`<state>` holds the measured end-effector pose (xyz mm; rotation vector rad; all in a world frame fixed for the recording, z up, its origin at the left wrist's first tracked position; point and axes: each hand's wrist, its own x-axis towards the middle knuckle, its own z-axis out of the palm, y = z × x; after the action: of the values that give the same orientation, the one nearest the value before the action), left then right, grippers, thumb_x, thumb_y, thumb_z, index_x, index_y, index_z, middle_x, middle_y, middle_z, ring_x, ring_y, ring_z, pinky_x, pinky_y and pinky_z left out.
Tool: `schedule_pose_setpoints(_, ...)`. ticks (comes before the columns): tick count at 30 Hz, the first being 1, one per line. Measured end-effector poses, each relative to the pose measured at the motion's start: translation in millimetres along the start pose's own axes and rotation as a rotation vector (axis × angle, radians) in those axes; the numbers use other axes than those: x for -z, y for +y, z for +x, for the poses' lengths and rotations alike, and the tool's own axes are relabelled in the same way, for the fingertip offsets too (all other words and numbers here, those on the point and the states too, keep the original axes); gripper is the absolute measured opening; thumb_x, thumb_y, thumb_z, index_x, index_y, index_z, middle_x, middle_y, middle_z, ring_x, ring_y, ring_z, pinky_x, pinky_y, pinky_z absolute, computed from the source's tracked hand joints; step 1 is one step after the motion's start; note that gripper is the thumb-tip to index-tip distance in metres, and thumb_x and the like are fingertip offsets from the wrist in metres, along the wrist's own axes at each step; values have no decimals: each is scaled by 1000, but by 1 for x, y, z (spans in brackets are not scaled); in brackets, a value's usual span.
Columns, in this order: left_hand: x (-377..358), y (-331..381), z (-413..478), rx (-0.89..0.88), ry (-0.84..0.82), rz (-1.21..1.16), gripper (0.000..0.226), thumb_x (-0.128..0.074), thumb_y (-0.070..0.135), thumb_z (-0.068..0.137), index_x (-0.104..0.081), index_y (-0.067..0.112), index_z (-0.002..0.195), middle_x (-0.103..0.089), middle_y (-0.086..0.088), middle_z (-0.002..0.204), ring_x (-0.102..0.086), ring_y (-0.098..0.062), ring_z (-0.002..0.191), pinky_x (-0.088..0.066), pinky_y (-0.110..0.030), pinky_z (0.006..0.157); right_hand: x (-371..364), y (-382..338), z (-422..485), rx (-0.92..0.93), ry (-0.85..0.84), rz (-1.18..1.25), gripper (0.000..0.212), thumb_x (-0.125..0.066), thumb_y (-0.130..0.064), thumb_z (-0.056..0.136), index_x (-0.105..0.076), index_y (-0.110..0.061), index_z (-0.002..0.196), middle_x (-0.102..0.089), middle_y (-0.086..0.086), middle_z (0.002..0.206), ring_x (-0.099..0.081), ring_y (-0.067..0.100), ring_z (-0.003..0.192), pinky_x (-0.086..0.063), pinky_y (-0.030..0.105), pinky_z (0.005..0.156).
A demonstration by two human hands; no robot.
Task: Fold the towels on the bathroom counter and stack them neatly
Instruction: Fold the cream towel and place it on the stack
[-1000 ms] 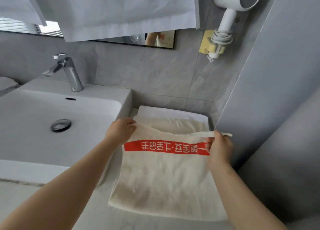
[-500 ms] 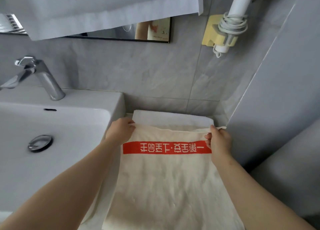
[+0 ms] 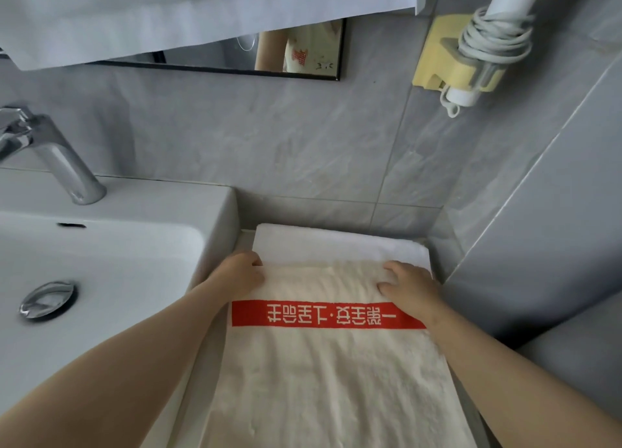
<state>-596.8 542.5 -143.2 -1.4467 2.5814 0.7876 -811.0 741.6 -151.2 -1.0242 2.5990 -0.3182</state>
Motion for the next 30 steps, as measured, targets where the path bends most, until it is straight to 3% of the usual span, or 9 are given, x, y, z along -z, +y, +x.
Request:
schedule_pose_setpoints(6, 1, -2, -1, -77, -5, 173, 28, -45, 24, 93, -57, 18, 118, -57, 0, 116, -54, -15, 100, -46, -26, 83, 2, 1, 3, 58, 23, -65, 28, -53, -47, 88, -49, -26, 107, -57, -9, 108, -53, 15, 104, -35, 40, 100)
schedule_pose_setpoints(11, 5, -4, -6, -139, 45, 215, 25, -48, 28, 93, -60, 20, 113, -51, 2, 113, -52, -15, 99, -46, -26, 84, 4, 14, 3, 63, 47, -70, 19, -52, -46, 89, -51, -28, 92, -61, -9, 92, -57, 15, 91, -44, 36, 89)
schedule_pose_setpoints(15, 7, -6, -10, -189, 128, 210, 24, -50, 30, 93, -62, 20, 112, -55, 2, 113, -50, -15, 104, -43, -26, 87, 0, 26, 5, -7, 149, 31, 20, -54, -41, 91, -62, -24, 99, -64, -2, 99, -59, 20, 91, -51, 36, 81)
schedule_pose_setpoints(18, 9, -5, -9, -166, 125, 142, 25, -52, 29, 93, -62, 19, 113, -57, 1, 113, -52, -12, 95, -43, -21, 78, -4, 27, 8, -4, 201, 43, 19, -57, -38, 90, -64, -21, 95, -61, 0, 105, -55, 21, 96, -48, 32, 79)
schedule_pose_setpoints(23, 11, -4, -5, -109, 99, 13, 19, -57, 27, 91, -64, 18, 105, -62, 0, 105, -57, -12, 85, -46, -19, 66, -1, 27, 19, -73, 37, 134, 12, -62, -37, 86, -60, -25, 88, -59, 1, 101, -56, 24, 98, -50, 37, 86)
schedule_pose_setpoints(26, 10, -4, -6, -110, 27, -25, 17, -59, 25, 90, -61, 19, 106, -61, 2, 103, -58, -12, 85, -46, -16, 65, 5, 28, 20, -138, -16, 274, 8, -65, -34, 84, -61, -28, 81, -63, -1, 90, -61, 23, 89, -55, 39, 82)
schedule_pose_setpoints(30, 12, -4, -12, -104, -19, 2, 22, -61, 25, 89, -61, 18, 110, -58, 5, 100, -56, -10, 86, -45, -17, 69, 1, 31, 16, -170, 55, 407, 8, -67, -29, 83, -64, -23, 85, -66, 0, 90, -63, 23, 85, -55, 40, 80)
